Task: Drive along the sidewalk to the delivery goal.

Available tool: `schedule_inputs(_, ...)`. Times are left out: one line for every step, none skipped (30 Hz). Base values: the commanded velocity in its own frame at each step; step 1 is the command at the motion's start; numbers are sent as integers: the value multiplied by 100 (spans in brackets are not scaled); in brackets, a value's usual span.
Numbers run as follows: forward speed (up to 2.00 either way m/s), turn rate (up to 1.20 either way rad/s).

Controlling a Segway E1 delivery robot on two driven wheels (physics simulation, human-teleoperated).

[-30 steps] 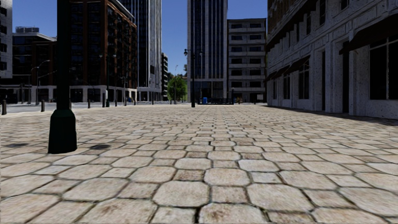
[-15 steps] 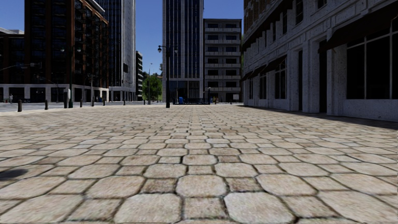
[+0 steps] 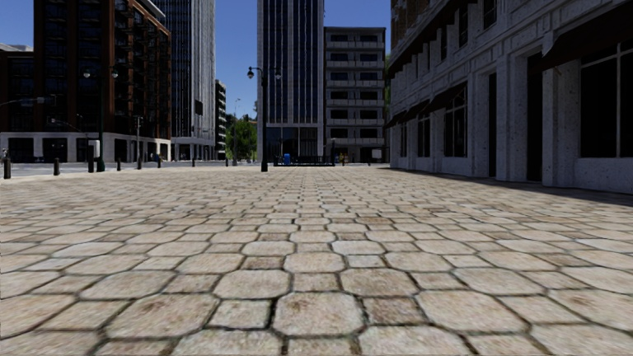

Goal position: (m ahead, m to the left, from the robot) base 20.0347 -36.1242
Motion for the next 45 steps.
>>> schedule_inputs(200,0)
schedule_inputs(200,0)
schedule_inputs(200,0)
schedule_inputs(200,0)
schedule_inputs(200,0)
schedule_inputs(200,0)
schedule_inputs(200,0)
schedule_inputs(200,0)
schedule_inputs(200,0)
schedule_inputs(200,0)
schedule_inputs(198,0)
schedule_inputs(200,0)
schedule_inputs(200,0)
schedule_inputs(200,0)
schedule_inputs(200,0)
schedule_inputs(200,0)
schedule_inputs(200,0)
schedule_inputs(200,0)
schedule_inputs(200,0)
schedule_inputs(200,0)
schedule_inputs(200,0)
schedule_inputs(200,0)
schedule_inputs(200,0)
schedule_inputs(200,0)
schedule_inputs(200,0)
schedule_inputs(200,0)
schedule_inputs(200,0)
schedule_inputs(200,0)
schedule_inputs(200,0)
schedule_inputs(200,0)
schedule_inputs(200,0)
schedule_inputs(200,0)
schedule_inputs(200,0)
schedule_inputs(200,0)
schedule_inputs(200,0)
schedule_inputs(200,0)
schedule_inputs(200,0)
schedule_inputs(200,0)
schedule_inputs(200,0)
schedule_inputs(200,0)
schedule_inputs(200,0)
schedule_inputs(200,0)
schedule_inputs(200,0)
schedule_inputs(200,0)
schedule_inputs(200,0)
